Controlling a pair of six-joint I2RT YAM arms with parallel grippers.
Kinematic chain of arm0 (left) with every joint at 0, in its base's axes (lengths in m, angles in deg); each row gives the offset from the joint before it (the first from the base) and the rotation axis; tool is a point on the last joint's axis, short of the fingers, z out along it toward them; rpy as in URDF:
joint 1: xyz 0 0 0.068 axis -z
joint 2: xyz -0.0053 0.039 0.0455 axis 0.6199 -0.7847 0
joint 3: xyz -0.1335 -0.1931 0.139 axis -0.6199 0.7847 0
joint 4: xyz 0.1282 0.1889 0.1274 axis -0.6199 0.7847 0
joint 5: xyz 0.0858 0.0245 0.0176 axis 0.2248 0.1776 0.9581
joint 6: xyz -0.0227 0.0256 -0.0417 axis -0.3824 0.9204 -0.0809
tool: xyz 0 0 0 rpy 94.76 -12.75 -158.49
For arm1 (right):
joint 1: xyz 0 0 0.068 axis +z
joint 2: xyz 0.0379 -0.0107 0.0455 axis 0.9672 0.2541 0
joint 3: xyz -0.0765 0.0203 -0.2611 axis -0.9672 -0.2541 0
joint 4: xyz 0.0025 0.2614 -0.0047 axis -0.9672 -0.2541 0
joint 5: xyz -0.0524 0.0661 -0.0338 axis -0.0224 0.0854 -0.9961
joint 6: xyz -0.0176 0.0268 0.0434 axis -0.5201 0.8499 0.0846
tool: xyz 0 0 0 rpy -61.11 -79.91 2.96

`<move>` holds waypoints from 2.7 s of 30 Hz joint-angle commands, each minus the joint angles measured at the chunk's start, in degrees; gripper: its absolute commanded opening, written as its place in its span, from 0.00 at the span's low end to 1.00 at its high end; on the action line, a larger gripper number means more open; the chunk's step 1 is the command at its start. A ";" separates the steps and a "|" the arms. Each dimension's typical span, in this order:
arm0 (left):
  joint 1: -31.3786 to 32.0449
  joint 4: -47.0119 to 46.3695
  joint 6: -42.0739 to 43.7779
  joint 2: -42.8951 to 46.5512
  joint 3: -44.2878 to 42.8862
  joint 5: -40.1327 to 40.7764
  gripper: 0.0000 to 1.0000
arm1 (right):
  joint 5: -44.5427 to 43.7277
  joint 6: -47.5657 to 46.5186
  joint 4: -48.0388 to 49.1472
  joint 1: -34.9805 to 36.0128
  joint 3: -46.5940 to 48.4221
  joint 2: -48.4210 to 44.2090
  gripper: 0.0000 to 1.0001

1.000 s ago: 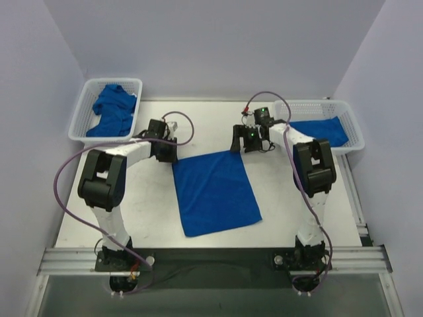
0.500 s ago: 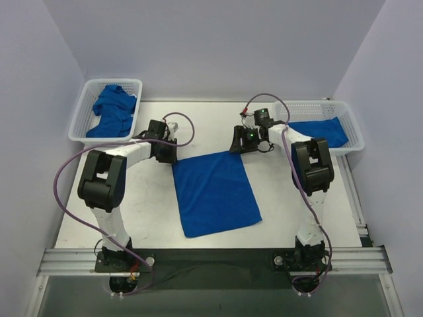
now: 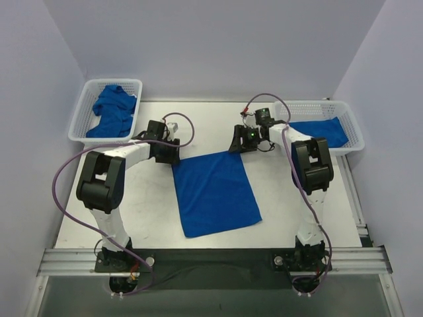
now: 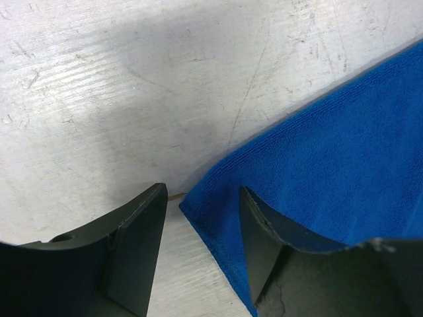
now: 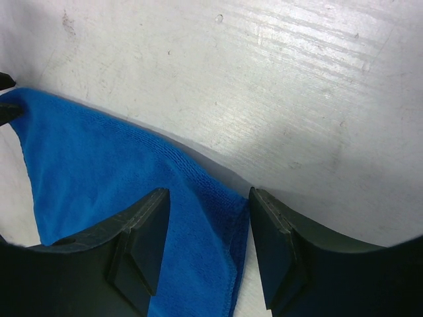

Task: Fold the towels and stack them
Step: Fold the towel

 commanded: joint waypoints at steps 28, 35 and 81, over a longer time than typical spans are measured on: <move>-1.69 4.43 2.40 -3.55 -0.17 -0.51 0.04 | 1.87 -0.97 -7.00 -0.90 6.42 8.62 0.06; -2.04 4.69 3.28 -1.62 -2.89 1.07 0.00 | -1.80 -1.41 -4.81 -1.43 5.20 3.71 0.00; 8.42 0.12 9.53 54.39 2.54 4.67 0.00 | -8.66 -3.88 5.48 2.00 -19.06 -62.77 0.00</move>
